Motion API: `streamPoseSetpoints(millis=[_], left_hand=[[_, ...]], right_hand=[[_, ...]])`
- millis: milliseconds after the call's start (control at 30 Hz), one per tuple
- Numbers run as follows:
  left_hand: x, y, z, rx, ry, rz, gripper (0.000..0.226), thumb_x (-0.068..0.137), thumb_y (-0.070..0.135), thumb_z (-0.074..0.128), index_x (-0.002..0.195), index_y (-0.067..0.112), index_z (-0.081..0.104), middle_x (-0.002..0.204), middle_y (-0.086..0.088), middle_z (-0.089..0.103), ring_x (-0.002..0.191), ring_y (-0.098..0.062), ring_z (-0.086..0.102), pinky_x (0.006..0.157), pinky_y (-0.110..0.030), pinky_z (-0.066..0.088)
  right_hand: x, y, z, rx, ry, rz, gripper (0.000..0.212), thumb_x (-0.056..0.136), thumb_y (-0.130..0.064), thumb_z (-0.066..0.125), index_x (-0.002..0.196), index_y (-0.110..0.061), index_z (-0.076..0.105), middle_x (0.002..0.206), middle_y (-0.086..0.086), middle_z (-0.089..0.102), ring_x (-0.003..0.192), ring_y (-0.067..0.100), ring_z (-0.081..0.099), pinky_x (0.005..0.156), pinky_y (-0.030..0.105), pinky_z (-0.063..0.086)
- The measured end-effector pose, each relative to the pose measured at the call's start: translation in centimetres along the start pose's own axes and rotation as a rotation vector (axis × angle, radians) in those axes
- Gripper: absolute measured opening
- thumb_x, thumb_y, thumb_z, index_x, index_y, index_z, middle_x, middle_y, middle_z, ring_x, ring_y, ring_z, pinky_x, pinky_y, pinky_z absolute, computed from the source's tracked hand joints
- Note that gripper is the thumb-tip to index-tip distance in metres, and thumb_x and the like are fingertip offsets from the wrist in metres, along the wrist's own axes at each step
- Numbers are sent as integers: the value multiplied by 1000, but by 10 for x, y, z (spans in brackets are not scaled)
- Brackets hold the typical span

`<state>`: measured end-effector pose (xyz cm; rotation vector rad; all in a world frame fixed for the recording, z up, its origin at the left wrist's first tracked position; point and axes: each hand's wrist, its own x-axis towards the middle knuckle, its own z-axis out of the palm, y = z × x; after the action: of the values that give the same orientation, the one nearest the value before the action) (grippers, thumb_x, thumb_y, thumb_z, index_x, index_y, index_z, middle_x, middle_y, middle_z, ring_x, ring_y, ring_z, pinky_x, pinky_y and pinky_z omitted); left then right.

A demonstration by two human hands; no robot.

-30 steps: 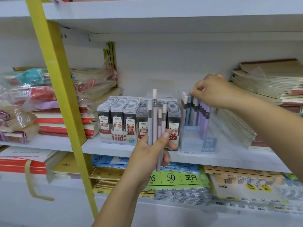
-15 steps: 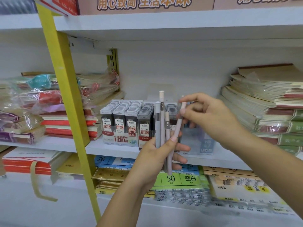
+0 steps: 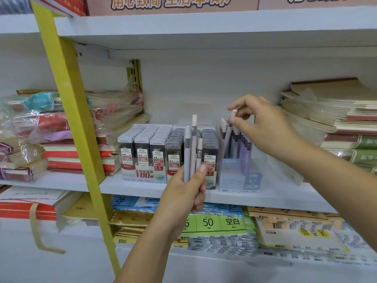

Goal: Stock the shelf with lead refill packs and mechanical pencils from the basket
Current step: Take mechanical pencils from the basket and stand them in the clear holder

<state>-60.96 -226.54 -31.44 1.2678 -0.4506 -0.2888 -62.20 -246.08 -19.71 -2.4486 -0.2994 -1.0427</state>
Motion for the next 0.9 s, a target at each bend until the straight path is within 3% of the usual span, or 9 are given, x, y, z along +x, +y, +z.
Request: streamPoseSetpoints(millis=[100, 233, 400, 533, 700, 800, 900], left_hand=[[0, 1, -4, -6, 19, -6, 69, 74, 55, 67, 118, 3, 54, 65, 6, 53, 47, -9, 36, 44, -22, 34], [1, 0, -5, 1, 4, -8, 62, 77, 53, 66, 115, 4, 54, 66, 7, 53, 47, -9, 36, 45, -21, 34], [1, -2, -5, 18, -4, -5, 41, 85, 49, 65, 105, 15, 58, 68, 6, 53, 48, -9, 37, 46, -21, 35], [2, -3, -5, 20, -15, -5, 26, 95, 43, 61, 101, 18, 58, 69, 6, 52, 48, -9, 37, 46, -22, 35], [1, -4, -5, 33, -45, 20, 27, 89, 48, 64, 102, 24, 62, 69, 7, 53, 49, -9, 38, 48, -22, 36], [0, -3, -5, 42, -57, 29, 36, 80, 53, 66, 105, 26, 63, 70, 8, 55, 50, -9, 40, 50, -23, 36], [-1, -1, -5, 41, -61, 28, 42, 81, 52, 67, 108, 21, 61, 71, 6, 58, 51, -8, 42, 50, -23, 37]], right_hand=[[-1, 6, 9, -17, -27, 6, 20, 90, -20, 65, 100, -35, 55, 76, -18, 61, 94, 8, 46, 70, 14, 34], [-1, 9, 11, -35, -36, -16, 20, 89, -23, 67, 98, -36, 54, 76, -17, 62, 94, 9, 45, 71, 29, 33], [2, 13, 7, -67, -64, -20, 20, 87, -23, 67, 100, -33, 56, 83, -8, 62, 98, 11, 48, 76, 31, 39], [1, 12, 10, -64, -76, -21, 23, 87, -24, 67, 101, -33, 52, 78, -15, 61, 99, 11, 47, 75, 32, 38], [-1, 11, 16, -233, -23, -61, 21, 79, -36, 71, 90, -36, 53, 81, -19, 53, 90, 9, 41, 70, 30, 30], [1, 14, 17, -352, -18, -82, 16, 79, -36, 74, 91, -29, 66, 91, -12, 50, 95, 7, 29, 77, 26, 22], [1, 12, 15, -362, -36, -14, 16, 85, -34, 70, 99, -26, 71, 96, -9, 47, 100, 11, 30, 82, 25, 23]])
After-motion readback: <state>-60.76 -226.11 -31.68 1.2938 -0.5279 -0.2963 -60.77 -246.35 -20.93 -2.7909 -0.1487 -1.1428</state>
